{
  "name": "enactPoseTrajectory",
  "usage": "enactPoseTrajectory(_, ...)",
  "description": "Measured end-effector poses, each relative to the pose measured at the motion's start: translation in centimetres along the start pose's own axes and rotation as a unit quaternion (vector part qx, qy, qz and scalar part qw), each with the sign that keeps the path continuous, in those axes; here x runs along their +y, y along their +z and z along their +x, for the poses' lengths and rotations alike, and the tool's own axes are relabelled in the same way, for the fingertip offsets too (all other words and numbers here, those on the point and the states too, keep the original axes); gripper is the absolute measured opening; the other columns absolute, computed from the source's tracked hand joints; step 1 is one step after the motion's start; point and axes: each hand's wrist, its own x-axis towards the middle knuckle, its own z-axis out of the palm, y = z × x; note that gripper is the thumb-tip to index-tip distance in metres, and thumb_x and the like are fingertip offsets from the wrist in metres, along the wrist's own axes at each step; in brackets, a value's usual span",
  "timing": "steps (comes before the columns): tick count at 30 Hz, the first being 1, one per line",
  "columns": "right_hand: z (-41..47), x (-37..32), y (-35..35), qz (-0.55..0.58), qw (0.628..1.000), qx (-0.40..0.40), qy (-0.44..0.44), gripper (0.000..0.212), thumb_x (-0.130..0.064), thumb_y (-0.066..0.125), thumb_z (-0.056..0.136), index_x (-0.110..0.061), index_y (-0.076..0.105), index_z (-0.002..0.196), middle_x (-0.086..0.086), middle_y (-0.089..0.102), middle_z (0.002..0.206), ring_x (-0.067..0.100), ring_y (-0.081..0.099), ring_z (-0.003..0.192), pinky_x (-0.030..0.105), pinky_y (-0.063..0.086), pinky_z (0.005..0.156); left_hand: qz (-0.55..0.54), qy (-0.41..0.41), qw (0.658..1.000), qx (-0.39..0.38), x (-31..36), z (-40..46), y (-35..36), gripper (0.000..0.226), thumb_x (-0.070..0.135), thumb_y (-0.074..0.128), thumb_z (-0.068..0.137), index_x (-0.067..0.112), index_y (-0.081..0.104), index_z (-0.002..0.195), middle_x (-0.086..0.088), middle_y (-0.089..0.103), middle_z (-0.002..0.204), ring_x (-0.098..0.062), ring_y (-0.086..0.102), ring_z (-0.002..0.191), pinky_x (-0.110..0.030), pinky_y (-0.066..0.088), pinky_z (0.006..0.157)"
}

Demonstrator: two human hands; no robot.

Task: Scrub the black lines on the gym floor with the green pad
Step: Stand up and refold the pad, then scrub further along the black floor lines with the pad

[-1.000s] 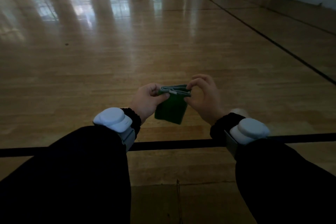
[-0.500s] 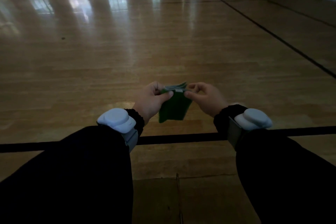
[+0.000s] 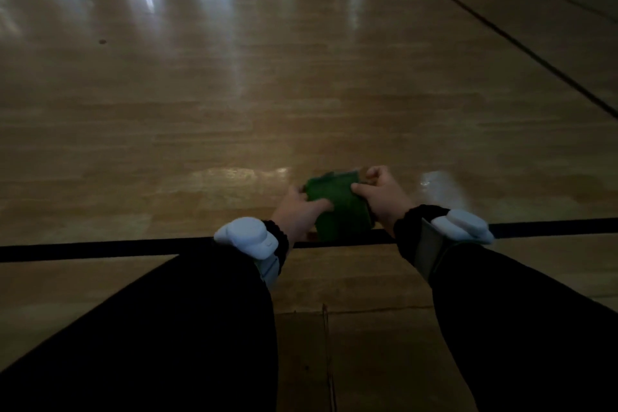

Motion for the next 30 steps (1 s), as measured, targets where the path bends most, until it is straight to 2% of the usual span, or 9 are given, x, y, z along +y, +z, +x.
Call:
enactPoseTrajectory(4, 1.0, 2.9, 0.1, -0.093, 0.992, -0.063, 0.05, 0.031, -0.007, 0.06, 0.086, -0.027, 0.036, 0.09, 0.006, 0.045, 0.101, 0.022, 0.05, 0.079, 0.032, 0.045, 0.062, 0.092, 0.035, 0.994, 0.037, -3.1, 1.6, 0.1, 0.066, 0.003, 0.065, 0.083, 0.022, 0.024, 0.131, -0.017, 0.051, 0.124, -0.035, 0.058, 0.109, -0.048, 0.052, 0.092)
enactPoseTrajectory(7, 1.6, 4.7, 0.7, -0.187, 0.979, -0.076, 0.041, 0.031, 0.005, 0.051, 0.084, -0.025, 0.043, 0.082, 0.011, 0.052, 0.103, 0.026, 0.052, 0.085, 0.036, 0.044, 0.071, 0.199, 0.078, 0.976, 0.046, -5.1, 3.0, 0.6, 0.045, 0.004, 0.061, 0.087, 0.022, 0.04, 0.122, -0.012, 0.053, 0.125, -0.028, 0.057, 0.109, -0.035, 0.053, 0.087)
enactPoseTrajectory(10, 2.3, 5.8, 1.3, -0.229, 0.973, -0.036, 0.0, 0.031, 0.011, 0.041, 0.084, -0.016, 0.055, 0.093, 0.003, 0.054, 0.099, 0.024, 0.055, 0.096, 0.028, 0.044, 0.078, 0.291, 0.129, 0.947, 0.042, -6.4, 4.3, 0.8, 0.035, 0.008, 0.058, 0.091, 0.02, 0.051, 0.123, -0.006, 0.052, 0.131, -0.023, 0.053, 0.118, -0.029, 0.048, 0.094)
enactPoseTrajectory(12, 3.5, 6.4, 1.4, -0.237, 0.971, -0.003, -0.028, 0.036, 0.012, 0.039, 0.087, -0.015, 0.058, 0.102, 0.007, 0.053, 0.114, 0.027, 0.053, 0.114, 0.027, 0.044, 0.087, 0.289, 0.142, 0.947, 0.015, -6.8, 5.3, 0.5, 0.047, 0.01, 0.059, 0.09, 0.023, 0.045, 0.133, -0.005, 0.046, 0.14, -0.024, 0.048, 0.127, -0.039, 0.045, 0.104)
enactPoseTrajectory(14, 5.1, 7.2, 1.5, -0.301, 0.953, 0.005, -0.033, 0.037, 0.005, 0.042, 0.091, -0.016, 0.058, 0.117, 0.011, 0.036, 0.144, 0.03, 0.038, 0.134, 0.031, 0.037, 0.105, 0.315, 0.135, 0.939, 0.0, -7.0, 6.4, -0.2, 0.061, 0.016, 0.061, 0.09, 0.028, 0.034, 0.143, -0.005, 0.028, 0.154, -0.026, 0.033, 0.14, -0.044, 0.035, 0.113)
enactPoseTrajectory(17, 5.6, 8.6, 1.8, -0.459, 0.887, -0.04, 0.01, 0.046, -0.02, 0.046, 0.097, -0.024, 0.039, 0.143, 0.007, -0.003, 0.161, 0.033, 0.006, 0.147, 0.043, 0.02, 0.119, 0.399, 0.093, 0.912, -0.028, -7.4, 7.2, -1.7, 0.07, 0.027, 0.059, 0.092, 0.025, 0.019, 0.15, -0.005, 0.003, 0.161, -0.024, 0.012, 0.147, -0.036, 0.021, 0.117)
enactPoseTrajectory(20, 6.1, 10.2, 3.8, -0.541, 0.836, -0.087, -0.002, 0.057, -0.032, 0.04, 0.1, -0.026, 0.017, 0.152, 0.005, -0.011, 0.161, 0.031, -0.005, 0.148, 0.047, 0.01, 0.12, 0.482, 0.054, 0.873, -0.049, -8.7, 8.5, -3.8, 0.076, 0.027, 0.059, 0.092, 0.023, 0.013, 0.152, -0.005, -0.007, 0.161, -0.027, 0.013, 0.147, -0.038, 0.026, 0.116)
enactPoseTrajectory(26, 8.3, 12.6, 6.0, -0.579, 0.813, -0.063, 0.018, 0.065, -0.044, 0.026, 0.101, -0.026, -0.008, 0.153, -0.002, -0.017, 0.16, 0.026, -0.014, 0.148, 0.05, -0.004, 0.119, 0.636, -0.031, 0.768, -0.063, -10.2, 11.0, -6.6, 0.093, 0.016, 0.063, 0.089, 0.036, -0.004, 0.15, -0.001, -0.024, 0.157, -0.032, -0.013, 0.146, -0.064, 0.016, 0.113)
enactPoseTrajectory(30, 9.3, 14.2, 6.4, -0.611, 0.791, -0.026, 0.009, 0.064, -0.048, 0.017, 0.1, -0.025, -0.014, 0.152, -0.005, -0.022, 0.159, 0.024, -0.018, 0.147, 0.051, -0.009, 0.118, 0.651, -0.09, 0.751, -0.062, -8.8, 12.9, -6.9, 0.119, 0.023, 0.081, 0.073, 0.045, -0.01, 0.147, 0.001, -0.033, 0.154, -0.037, -0.021, 0.144, -0.075, 0.009, 0.105)
